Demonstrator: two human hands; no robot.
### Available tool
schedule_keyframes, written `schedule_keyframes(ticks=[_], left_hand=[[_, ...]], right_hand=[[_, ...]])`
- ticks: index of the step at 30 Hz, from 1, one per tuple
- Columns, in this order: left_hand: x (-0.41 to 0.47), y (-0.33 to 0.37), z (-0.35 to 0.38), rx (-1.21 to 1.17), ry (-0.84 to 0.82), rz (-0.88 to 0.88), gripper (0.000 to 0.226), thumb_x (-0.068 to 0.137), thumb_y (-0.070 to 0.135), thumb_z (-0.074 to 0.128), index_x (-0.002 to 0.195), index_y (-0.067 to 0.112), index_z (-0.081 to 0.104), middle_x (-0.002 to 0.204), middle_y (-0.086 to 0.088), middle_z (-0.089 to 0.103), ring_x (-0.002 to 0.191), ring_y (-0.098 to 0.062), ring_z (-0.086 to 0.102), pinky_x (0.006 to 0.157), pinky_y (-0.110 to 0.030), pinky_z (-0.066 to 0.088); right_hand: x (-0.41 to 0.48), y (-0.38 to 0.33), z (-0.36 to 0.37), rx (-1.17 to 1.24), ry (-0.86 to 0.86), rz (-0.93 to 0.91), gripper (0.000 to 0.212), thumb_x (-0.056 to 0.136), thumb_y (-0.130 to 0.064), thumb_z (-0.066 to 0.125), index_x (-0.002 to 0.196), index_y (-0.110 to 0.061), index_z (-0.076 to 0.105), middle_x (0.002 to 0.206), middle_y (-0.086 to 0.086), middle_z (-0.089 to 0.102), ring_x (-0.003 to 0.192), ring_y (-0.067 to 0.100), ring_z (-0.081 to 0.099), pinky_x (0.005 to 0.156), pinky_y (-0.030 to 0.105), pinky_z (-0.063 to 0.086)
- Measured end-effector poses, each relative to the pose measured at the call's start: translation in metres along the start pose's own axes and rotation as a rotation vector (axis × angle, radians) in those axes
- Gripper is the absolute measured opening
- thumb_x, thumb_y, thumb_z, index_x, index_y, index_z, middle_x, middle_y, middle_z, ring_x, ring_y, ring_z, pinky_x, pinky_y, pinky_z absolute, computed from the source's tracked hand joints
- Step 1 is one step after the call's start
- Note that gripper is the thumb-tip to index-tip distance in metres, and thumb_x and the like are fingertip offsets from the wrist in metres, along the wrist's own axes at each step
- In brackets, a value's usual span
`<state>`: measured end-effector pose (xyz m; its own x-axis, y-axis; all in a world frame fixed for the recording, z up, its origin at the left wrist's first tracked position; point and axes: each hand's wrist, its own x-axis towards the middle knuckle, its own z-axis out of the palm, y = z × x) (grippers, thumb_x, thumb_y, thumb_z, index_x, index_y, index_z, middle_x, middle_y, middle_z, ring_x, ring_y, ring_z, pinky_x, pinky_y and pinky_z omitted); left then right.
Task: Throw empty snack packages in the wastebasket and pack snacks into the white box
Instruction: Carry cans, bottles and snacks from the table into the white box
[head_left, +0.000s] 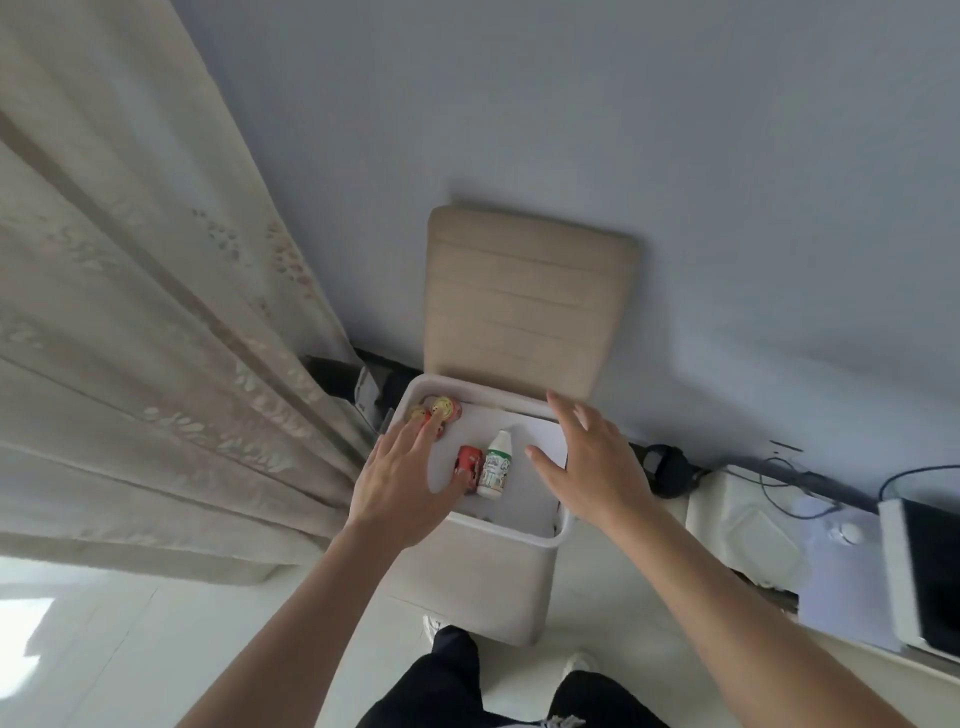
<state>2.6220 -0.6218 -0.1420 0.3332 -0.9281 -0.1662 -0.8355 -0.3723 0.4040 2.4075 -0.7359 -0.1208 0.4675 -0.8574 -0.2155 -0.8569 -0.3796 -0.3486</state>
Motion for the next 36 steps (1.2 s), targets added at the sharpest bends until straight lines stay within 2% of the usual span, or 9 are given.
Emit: schedule_keyframes(ticks=[6,10,15,20,24,27,29,32,36], left_hand=[[0.042,-0.027,0.008,-0.019,-0.111,0.024,0.079,0.09,0.069,0.047,0.155,0.038,0.016,0.155,0.005,0.039,0.142,-0.022,0.037,0.115,-0.047,0.039],[0.06,-0.038,0.031,-0.013,-0.177,0.028,0.08,0.092,0.066,0.051,0.156,0.037,0.013,0.159,0.004,0.034,0.144,-0.022,0.036,0.115,-0.049,0.04],[0.079,-0.059,0.077,-0.057,-0.263,-0.025,0.078,0.092,0.068,0.048,0.155,0.036,0.017,0.158,0.005,0.036,0.143,-0.023,0.039,0.11,-0.051,0.044],[0.093,-0.079,0.127,-0.089,-0.328,-0.077,0.08,0.094,0.068,0.045,0.16,0.034,0.013,0.165,0.008,0.028,0.151,-0.017,0.027,0.119,-0.053,0.034],[0.112,-0.087,0.16,-0.096,-0.353,-0.098,0.078,0.097,0.063,0.047,0.161,0.036,0.012,0.164,0.007,0.031,0.149,-0.018,0.031,0.117,-0.048,0.037],[0.127,-0.089,0.182,-0.09,-0.392,-0.116,0.076,0.1,0.054,0.051,0.161,0.037,0.01,0.157,0.002,0.041,0.139,-0.023,0.043,0.103,-0.043,0.043],[0.136,-0.091,0.197,-0.123,-0.411,-0.134,0.075,0.1,0.051,0.052,0.161,0.038,0.01,0.15,-0.002,0.046,0.13,-0.025,0.05,0.096,-0.042,0.047],[0.146,-0.099,0.22,-0.199,-0.423,-0.184,0.075,0.099,0.05,0.054,0.16,0.04,0.012,0.143,-0.004,0.05,0.127,-0.025,0.053,0.097,-0.043,0.05],[0.149,-0.109,0.246,-0.259,-0.437,-0.218,0.071,0.099,0.052,0.054,0.157,0.046,0.014,0.13,0.0,0.055,0.105,-0.019,0.058,0.088,-0.039,0.053]], right_hand=[[0.017,-0.006,0.03,0.071,-0.049,0.204,0.074,0.096,-0.064,0.043,0.158,-0.036,0.015,0.155,0.006,0.037,0.137,0.031,0.043,0.102,0.041,0.045],[0.029,-0.004,0.057,0.077,-0.1,0.281,0.073,0.097,-0.064,0.04,0.158,-0.036,0.011,0.154,0.009,0.038,0.137,0.034,0.042,0.104,0.043,0.042],[0.053,0.004,0.098,0.118,-0.154,0.318,0.075,0.096,-0.066,0.038,0.158,-0.04,0.005,0.156,0.01,0.037,0.139,0.035,0.04,0.106,0.046,0.043],[0.077,0.017,0.15,0.192,-0.161,0.317,0.077,0.095,-0.067,0.039,0.158,-0.04,0.003,0.149,0.011,0.044,0.133,0.032,0.048,0.104,0.045,0.046],[0.093,0.03,0.192,0.259,-0.164,0.313,0.077,0.096,-0.063,0.044,0.157,-0.042,0.003,0.143,0.009,0.048,0.127,0.029,0.053,0.099,0.042,0.048],[0.103,0.042,0.221,0.322,-0.174,0.309,0.078,0.096,-0.062,0.048,0.156,-0.044,0.002,0.141,0.007,0.05,0.125,0.027,0.054,0.101,0.042,0.047],[0.109,0.049,0.236,0.367,-0.175,0.306,0.078,0.095,-0.06,0.051,0.157,-0.044,0.006,0.138,0.004,0.053,0.122,0.023,0.056,0.098,0.036,0.046],[0.119,0.055,0.255,0.405,-0.19,0.297,0.077,0.096,-0.056,0.054,0.158,-0.042,0.011,0.139,0.002,0.054,0.122,0.02,0.055,0.093,0.03,0.041],[0.133,0.058,0.274,0.434,-0.192,0.293,0.075,0.096,-0.051,0.057,0.158,-0.04,0.016,0.132,0.001,0.057,0.116,0.017,0.056,0.086,0.025,0.038]])
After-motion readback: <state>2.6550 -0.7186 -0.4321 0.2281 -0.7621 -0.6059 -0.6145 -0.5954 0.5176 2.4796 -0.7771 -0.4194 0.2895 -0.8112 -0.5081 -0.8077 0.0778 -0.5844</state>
